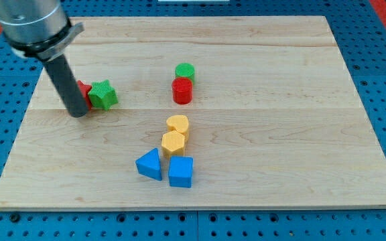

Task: Push the red star and green star towards the center of the board

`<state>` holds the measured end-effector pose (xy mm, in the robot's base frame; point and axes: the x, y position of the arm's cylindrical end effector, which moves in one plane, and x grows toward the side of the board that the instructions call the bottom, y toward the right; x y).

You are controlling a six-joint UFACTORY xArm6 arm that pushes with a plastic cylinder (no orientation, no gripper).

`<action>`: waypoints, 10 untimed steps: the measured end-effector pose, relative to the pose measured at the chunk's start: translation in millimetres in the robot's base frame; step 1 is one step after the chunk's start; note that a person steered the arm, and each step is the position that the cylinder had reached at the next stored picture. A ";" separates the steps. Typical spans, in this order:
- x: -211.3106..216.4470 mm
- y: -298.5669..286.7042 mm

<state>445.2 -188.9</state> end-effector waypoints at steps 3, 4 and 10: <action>-30.2 -45.0; -13.4 35.4; -60.7 21.6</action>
<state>384.5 -167.2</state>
